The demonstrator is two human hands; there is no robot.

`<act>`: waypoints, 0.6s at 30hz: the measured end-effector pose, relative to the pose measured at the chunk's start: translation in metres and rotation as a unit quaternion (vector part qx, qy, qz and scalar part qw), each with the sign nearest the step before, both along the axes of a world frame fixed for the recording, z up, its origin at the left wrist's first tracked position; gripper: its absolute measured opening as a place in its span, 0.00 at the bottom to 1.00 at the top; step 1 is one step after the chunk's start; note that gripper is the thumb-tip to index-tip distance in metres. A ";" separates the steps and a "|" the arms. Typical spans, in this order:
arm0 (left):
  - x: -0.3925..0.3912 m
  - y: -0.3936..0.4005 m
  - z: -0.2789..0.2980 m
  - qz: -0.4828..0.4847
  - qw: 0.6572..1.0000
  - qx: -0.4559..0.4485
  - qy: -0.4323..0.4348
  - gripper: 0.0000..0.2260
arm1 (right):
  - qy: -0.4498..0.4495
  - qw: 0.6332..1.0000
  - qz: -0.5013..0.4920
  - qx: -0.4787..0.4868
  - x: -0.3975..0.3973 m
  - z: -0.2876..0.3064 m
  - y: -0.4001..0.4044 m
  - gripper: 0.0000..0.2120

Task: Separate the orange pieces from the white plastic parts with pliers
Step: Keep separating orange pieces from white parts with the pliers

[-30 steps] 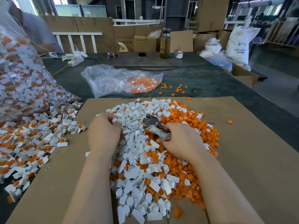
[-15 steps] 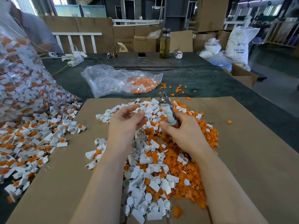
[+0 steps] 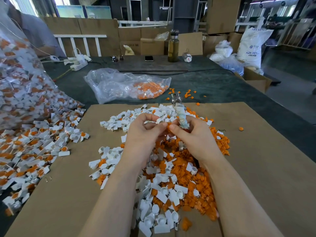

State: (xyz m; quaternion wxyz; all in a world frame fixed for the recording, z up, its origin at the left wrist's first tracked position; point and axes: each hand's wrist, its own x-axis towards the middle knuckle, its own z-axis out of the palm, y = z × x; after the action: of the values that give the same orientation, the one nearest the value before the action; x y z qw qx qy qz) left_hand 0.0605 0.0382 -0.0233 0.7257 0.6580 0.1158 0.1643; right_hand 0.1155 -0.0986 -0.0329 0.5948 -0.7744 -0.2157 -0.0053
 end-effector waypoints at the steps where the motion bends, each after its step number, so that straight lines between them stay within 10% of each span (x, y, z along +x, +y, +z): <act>1: 0.001 0.000 0.000 0.008 1.000 0.006 0.001 0.07 | -0.005 1.000 -0.005 -0.017 0.000 0.000 0.001 0.05; 18: 0.000 -0.001 -0.001 0.043 0.999 -0.024 0.002 0.06 | -0.060 0.997 -0.034 0.037 -0.004 0.002 0.003 0.02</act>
State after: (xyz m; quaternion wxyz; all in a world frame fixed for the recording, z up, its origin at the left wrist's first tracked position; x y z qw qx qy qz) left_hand 0.0606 0.0372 -0.0240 0.7332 0.6351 0.1493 0.1918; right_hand 0.1115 -0.0951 -0.0304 0.6087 -0.7569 -0.2241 -0.0797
